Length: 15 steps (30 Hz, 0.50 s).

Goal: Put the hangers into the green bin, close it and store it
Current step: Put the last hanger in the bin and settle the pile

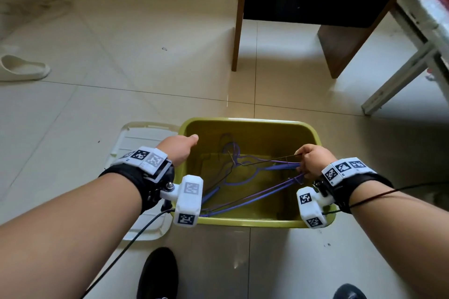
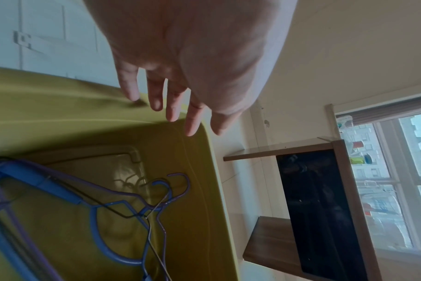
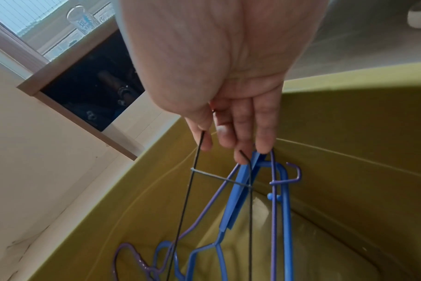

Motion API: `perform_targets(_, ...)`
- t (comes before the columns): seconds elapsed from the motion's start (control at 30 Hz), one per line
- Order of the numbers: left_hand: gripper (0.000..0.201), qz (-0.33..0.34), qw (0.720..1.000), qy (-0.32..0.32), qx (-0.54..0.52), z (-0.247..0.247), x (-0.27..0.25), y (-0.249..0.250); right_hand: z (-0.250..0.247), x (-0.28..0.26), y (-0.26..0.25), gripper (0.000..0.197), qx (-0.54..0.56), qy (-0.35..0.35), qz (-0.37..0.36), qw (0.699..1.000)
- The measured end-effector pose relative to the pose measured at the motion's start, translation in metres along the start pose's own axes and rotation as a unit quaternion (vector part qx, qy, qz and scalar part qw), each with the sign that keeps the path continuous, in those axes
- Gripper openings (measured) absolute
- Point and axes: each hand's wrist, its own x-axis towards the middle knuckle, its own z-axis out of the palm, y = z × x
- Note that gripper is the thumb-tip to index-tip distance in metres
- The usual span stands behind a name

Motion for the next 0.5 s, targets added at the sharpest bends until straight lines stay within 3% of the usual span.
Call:
perform_targets(0.07, 0.053, -0.016, 0.999, 0.005, -0.037, -0.001, 0.003, -0.005, 0.002, 0.001, 0.003, 0.029, -0.054, 0.015, -0.013, 0.998)
perform_targets(0.27, 0.052, -0.025, 0.998, 0.001, -0.058, 0.0, 0.004, -0.008, -0.002, -0.006, 0.0, 0.047, -0.07, 0.0, -0.029, 0.997)
perform_targets(0.5, 0.051, -0.009, 0.997, 0.006, -0.079, -0.008, -0.01, -0.003, -0.008, -0.03, -0.02, 0.032, 0.003, -0.02, -0.048, 0.999)
